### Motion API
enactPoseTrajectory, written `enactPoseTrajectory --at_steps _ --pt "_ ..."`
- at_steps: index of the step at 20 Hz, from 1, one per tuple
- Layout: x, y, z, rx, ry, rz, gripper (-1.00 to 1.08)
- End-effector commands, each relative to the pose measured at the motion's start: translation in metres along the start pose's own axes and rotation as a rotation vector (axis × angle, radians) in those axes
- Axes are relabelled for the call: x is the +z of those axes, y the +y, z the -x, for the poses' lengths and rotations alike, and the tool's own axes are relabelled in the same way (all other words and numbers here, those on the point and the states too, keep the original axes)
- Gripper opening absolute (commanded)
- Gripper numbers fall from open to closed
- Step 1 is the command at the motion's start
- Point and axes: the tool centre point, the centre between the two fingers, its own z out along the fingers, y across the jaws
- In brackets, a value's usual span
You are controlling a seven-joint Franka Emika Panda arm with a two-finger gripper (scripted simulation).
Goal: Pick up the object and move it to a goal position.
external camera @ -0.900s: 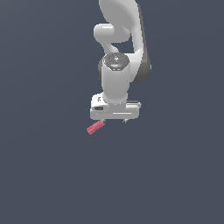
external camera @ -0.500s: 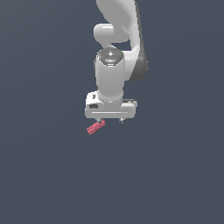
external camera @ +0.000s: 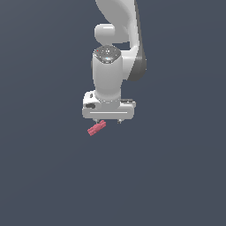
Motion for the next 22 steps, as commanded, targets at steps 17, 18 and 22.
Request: enactPoseTrajectory --at_steps 17,18,22 --pt "0.064 0.036 0.036 0.451 -0.036 -0.013 1.0" --pt "0.069 0.039 0.039 0.487 -0.039 -0.012 1.0" --pt "0.086 0.05 0.052 0.621 -0.048 -0.008 1.0"
